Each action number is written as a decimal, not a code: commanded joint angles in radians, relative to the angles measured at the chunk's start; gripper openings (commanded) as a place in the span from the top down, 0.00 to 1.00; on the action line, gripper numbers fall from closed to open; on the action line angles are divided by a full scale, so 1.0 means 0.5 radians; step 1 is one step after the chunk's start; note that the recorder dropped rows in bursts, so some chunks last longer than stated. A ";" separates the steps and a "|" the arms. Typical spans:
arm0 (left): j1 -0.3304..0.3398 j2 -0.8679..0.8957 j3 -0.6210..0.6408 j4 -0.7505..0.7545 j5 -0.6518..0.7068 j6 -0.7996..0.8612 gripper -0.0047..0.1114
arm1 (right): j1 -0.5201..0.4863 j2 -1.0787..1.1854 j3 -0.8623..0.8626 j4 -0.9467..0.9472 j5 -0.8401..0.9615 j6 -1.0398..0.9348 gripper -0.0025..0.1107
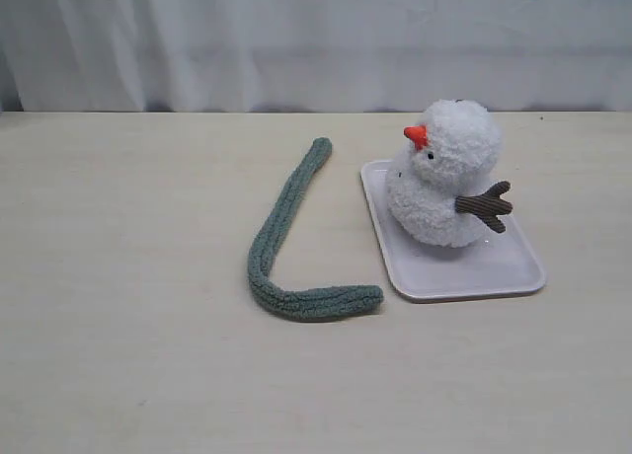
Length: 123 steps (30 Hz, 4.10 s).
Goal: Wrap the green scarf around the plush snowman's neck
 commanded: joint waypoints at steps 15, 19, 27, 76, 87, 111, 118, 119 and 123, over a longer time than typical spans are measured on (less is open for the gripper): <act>-0.015 -0.007 0.006 -0.192 -1.567 -0.722 0.90 | -0.009 -0.007 0.005 0.000 0.000 -0.008 0.94; -0.015 0.053 -0.071 -0.128 -1.683 -0.785 0.54 | -0.009 -0.007 0.005 0.000 0.000 -0.008 0.94; -0.015 0.418 -0.255 -0.107 -1.770 -0.923 0.15 | -0.009 -0.007 0.005 0.000 0.000 -0.008 0.94; -0.722 3.715 -2.292 1.618 0.709 -2.056 0.27 | -0.009 -0.007 0.005 0.000 0.000 -0.008 0.94; -0.653 3.918 -2.593 -1.143 0.767 0.416 0.27 | -0.009 -0.007 0.005 0.000 0.000 -0.008 0.94; -0.948 4.386 -2.752 -1.112 0.237 0.401 0.27 | -0.009 -0.007 0.005 0.000 0.000 -0.008 0.94; -0.956 4.442 -2.754 -1.120 0.214 0.458 0.27 | -0.009 -0.007 0.005 0.000 0.000 -0.008 0.94; -0.959 4.442 -2.754 -1.120 0.219 0.496 0.27 | -0.009 -0.007 0.005 0.000 0.000 -0.008 0.94; -0.990 4.442 -2.754 -1.120 0.228 0.612 0.28 | -0.009 -0.007 0.005 0.000 0.000 -0.008 0.94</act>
